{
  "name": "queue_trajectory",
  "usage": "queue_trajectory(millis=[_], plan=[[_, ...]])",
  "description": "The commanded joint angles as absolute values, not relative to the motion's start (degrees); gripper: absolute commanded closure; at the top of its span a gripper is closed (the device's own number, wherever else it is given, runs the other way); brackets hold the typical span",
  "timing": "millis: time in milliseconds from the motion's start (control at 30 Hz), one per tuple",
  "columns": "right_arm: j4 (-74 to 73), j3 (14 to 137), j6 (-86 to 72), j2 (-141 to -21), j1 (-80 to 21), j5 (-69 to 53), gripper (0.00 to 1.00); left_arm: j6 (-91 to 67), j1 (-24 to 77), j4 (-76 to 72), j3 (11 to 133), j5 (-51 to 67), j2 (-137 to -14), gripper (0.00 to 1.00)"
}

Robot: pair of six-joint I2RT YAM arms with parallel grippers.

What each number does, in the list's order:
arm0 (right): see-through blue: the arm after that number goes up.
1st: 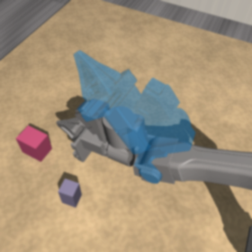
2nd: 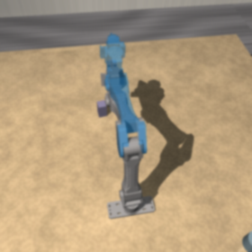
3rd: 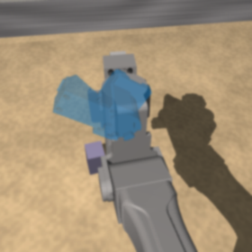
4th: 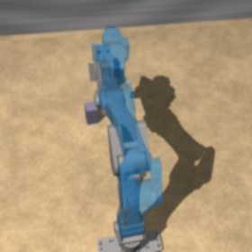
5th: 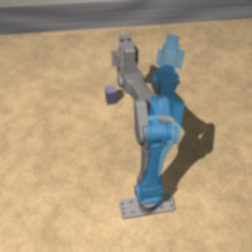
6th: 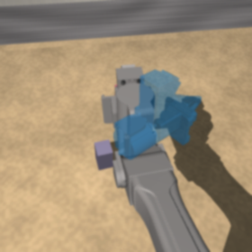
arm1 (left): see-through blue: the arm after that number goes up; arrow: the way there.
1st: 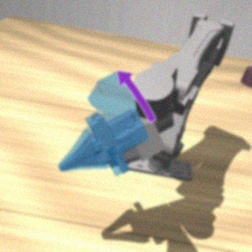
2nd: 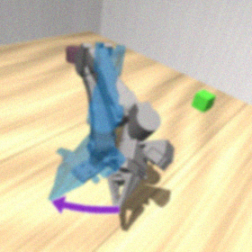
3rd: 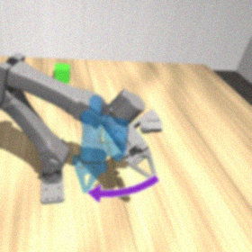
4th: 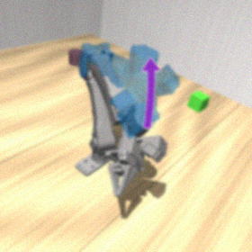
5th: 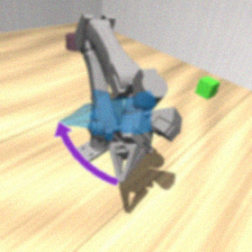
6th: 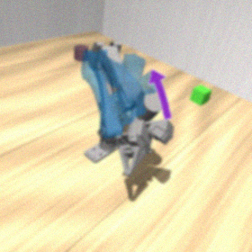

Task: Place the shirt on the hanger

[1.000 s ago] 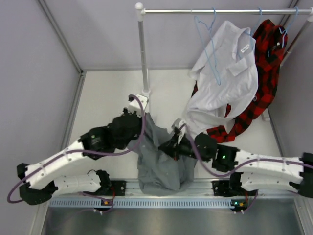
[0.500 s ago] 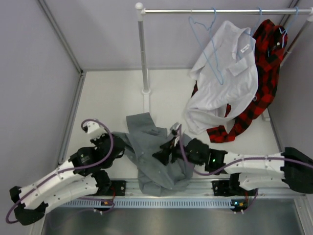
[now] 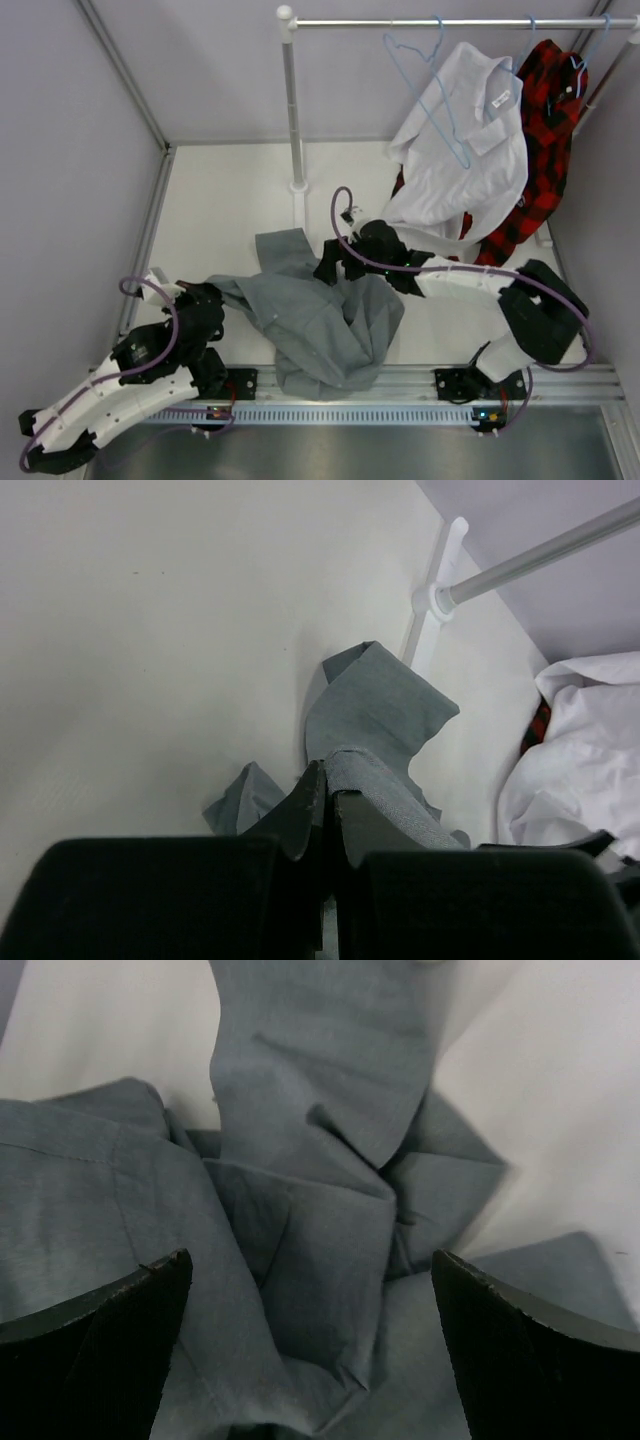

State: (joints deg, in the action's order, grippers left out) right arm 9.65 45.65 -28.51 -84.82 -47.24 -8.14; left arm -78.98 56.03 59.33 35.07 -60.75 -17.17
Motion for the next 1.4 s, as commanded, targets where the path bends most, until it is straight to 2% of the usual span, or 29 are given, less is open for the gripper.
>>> queue_trajectory(millis=[0, 133, 200, 233, 300, 333, 433, 667, 800, 833, 900, 1033, 1067, 1167, 1233, 1367], plan=[[11.9, 51.7, -30.8, -91.3, -50.4, -15.8, 0.01, -81.0, 55.8, 60.0, 33.7, -62.1, -12.9, 1.0], [11.6, 59.0, -32.5, -102.6, -54.1, -16.2, 0.01, -78.5, 55.8, 60.1, 34.3, -61.8, -11.2, 1.0], [10.4, 60.8, -32.5, -104.8, -56.0, -13.6, 0.16, -76.9, 55.8, 60.1, 35.2, -61.4, -11.2, 1.0], [10.6, 60.5, -33.5, -105.6, -56.2, -11.3, 0.3, -76.3, 55.9, 60.1, 35.5, -61.3, -11.2, 1.0], [12.0, 58.5, -34.7, -104.8, -56.3, -7.2, 0.91, -74.4, 55.8, 60.2, 36.6, -61.2, -11.2, 1.0], [12.0, 57.6, -35.0, -102.2, -56.3, -5.6, 1.0, -73.7, 55.8, 60.1, 36.8, -61.1, -11.1, 1.0], [11.9, 53.8, -33.8, -92.8, -56.3, -0.3, 1.0, -72.3, 55.9, 60.1, 38.1, -61.1, -10.7, 1.0], [-3.7, 49.2, -28.5, -64.7, -58.4, 21.3, 1.0, -64.8, 55.9, 59.7, 45.6, -64.4, -12.5, 1.0], [-12.6, 47.5, -28.8, -49.9, -58.7, 27.7, 1.0, -54.2, 56.0, 53.5, 50.5, -65.2, -16.3, 1.0], [-14.4, 47.1, -29.1, -47.7, -58.9, 28.6, 1.0, -47.7, 56.0, 48.0, 51.2, -63.7, -17.5, 1.0], [-18.2, 46.1, -30.4, -40.4, -59.4, 31.7, 1.0, -36.6, 56.1, 40.7, 53.3, -60.7, -22.1, 1.0], [-27.9, 46.5, -31.3, -30.1, -59.8, 34.5, 1.0, -25.6, 56.0, 27.8, 59.7, -54.6, -36.0, 1.0], [-29.7, 47.9, -31.4, -28.7, -59.8, 35.2, 1.0, -25.1, 55.9, 28.0, 61.7, -56.6, -43.1, 1.0], [-36.4, 50.2, -33.4, -24.9, -59.8, 36.0, 1.0, -26.9, 55.4, 30.6, 70.7, -58.5, -53.1, 1.0], [-38.4, 50.4, -34.3, -21.8, -59.8, 35.9, 1.0, -28.7, 53.8, 30.3, 75.4, -55.3, -60.4, 1.0], [-39.0, 52.2, -31.0, -18.2, -59.8, 32.8, 1.0, -32.8, 42.0, 27.9, 78.6, -42.0, -66.8, 1.0]])
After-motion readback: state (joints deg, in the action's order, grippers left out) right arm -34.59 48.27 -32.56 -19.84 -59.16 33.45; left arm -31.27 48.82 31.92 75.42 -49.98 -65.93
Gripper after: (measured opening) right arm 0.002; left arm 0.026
